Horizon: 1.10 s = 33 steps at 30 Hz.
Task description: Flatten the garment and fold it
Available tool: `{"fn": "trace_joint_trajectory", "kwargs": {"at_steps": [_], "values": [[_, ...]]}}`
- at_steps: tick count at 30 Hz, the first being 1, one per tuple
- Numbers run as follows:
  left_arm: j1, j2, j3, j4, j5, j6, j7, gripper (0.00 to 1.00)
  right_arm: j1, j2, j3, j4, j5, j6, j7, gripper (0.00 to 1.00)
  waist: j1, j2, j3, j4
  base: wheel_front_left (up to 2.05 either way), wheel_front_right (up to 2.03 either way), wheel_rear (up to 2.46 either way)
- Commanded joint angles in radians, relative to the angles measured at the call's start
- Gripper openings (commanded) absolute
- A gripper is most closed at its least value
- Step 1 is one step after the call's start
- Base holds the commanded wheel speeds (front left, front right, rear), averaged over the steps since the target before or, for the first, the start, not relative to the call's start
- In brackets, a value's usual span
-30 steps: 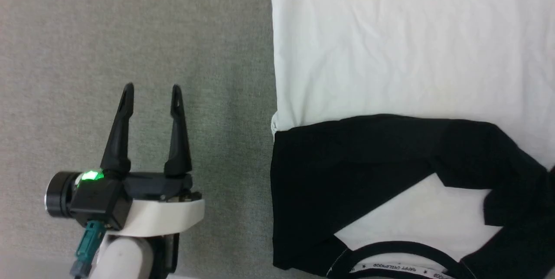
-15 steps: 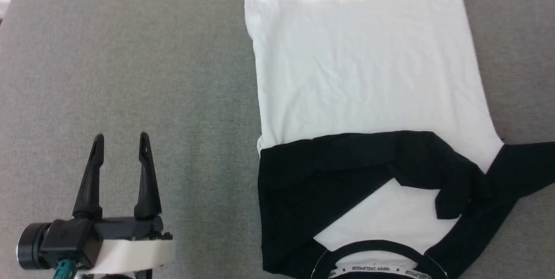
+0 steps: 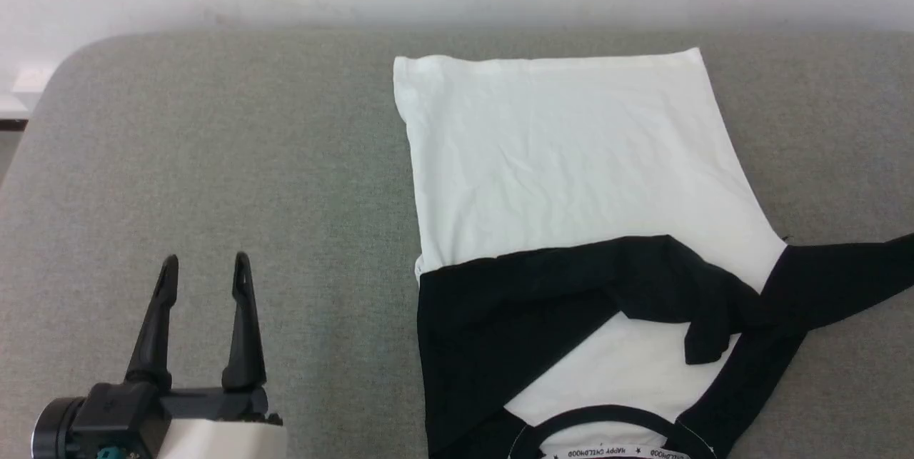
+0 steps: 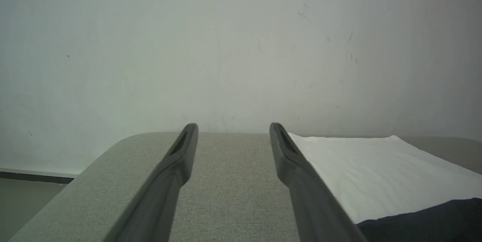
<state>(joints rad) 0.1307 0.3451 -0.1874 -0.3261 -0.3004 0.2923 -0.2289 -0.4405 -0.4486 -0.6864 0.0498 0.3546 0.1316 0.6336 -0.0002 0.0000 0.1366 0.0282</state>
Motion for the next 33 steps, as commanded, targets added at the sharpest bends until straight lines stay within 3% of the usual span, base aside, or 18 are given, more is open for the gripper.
{"fn": "trace_joint_trajectory", "kwargs": {"at_steps": [1,9,22,33], "values": [[0.012,0.005,0.006,-0.003,-0.004,0.004,0.003,1.0,0.012,0.006,0.005,-0.013,0.009,-0.001,0.002,0.0,0.0002,0.0,-0.027,0.001,0.0,0.0,0.0],[0.042,0.008,0.006,-0.009,-0.012,0.01,0.003,1.0,0.04,0.053,0.149,-0.146,0.051,-0.001,0.034,0.0,0.0002,0.0,-0.04,0.008,0.0,0.0,0.0],[0.037,0.001,-0.012,-0.011,-0.014,0.013,0.005,1.0,0.054,0.135,0.6,-0.378,0.124,-0.001,0.156,0.0,0.0002,0.0,-0.043,0.059,0.0,0.0,0.0],[0.021,-0.016,-0.027,-0.014,-0.015,0.015,-0.003,1.0,0.083,0.128,0.971,-0.383,0.189,-0.001,0.255,0.0,0.0002,0.0,-0.007,0.137,0.0,0.0,0.0]]}}
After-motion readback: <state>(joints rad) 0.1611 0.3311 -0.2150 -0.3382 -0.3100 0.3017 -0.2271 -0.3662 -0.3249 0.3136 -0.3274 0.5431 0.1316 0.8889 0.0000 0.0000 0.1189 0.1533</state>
